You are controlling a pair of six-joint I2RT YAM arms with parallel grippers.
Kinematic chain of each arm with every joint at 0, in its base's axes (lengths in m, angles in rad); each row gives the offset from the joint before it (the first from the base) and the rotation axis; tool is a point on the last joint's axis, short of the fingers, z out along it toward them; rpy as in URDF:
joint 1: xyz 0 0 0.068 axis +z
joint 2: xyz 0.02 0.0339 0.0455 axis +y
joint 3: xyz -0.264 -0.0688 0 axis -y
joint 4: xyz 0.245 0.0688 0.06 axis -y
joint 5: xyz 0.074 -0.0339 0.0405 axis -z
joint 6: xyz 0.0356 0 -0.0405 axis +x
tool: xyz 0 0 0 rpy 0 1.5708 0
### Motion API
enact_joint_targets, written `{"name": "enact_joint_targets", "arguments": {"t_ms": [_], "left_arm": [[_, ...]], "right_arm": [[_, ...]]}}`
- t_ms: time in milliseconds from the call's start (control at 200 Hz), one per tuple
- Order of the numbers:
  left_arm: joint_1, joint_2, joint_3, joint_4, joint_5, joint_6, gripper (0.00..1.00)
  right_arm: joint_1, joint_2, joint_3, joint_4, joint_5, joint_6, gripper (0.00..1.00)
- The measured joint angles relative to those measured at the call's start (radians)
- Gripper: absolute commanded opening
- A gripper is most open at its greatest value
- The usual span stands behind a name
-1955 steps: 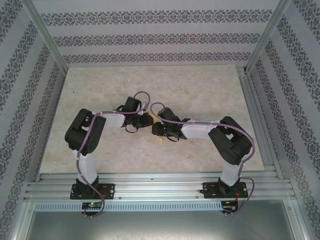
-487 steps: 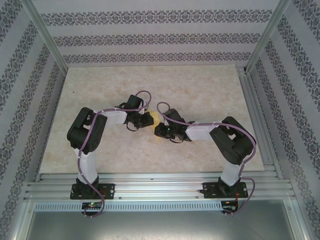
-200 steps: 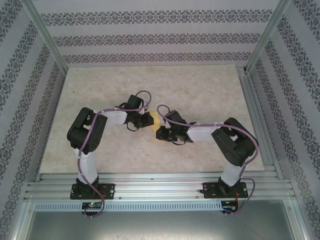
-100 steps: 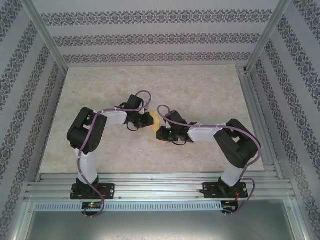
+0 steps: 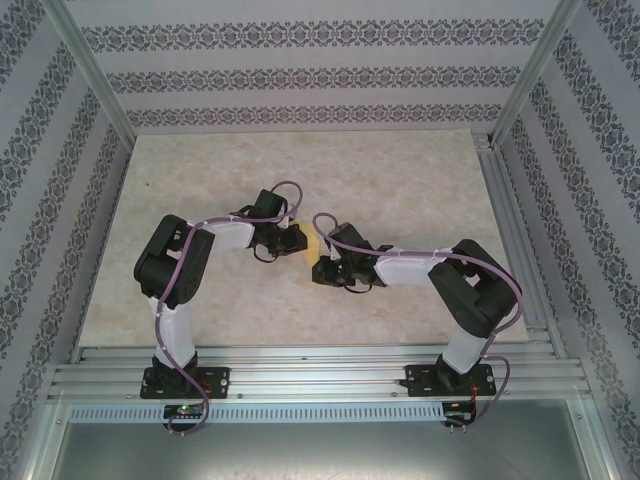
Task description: Fold a paper plane with a square sheet of paper (pick it up from the middle)
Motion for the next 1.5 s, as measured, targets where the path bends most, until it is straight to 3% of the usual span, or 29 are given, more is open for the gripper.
{"name": "enact_joint_targets", "arguments": {"t_ms": [699,914,1179,1499], "left_arm": [[0.0,0.0,0.0,0.0,0.0,0.0,0.16],[0.0,0.0,0.0,0.0,0.0,-0.001,0.16],[0.0,0.0,0.0,0.0,0.0,-0.003,0.16],[0.0,0.0,0.0,0.0,0.0,-0.003,0.16]], "right_arm": [[0.006,0.008,-0.041,0.064,0.001,-0.001,0.17],[0.018,-0.06,-0.082,-0.013,0.002,-0.021,0.17],[0.021,-0.161,-0.086,0.003,0.103,0.012,0.19],[0.024,-0.121,-0.002,0.097,0.154,0.005,0.24]]}}
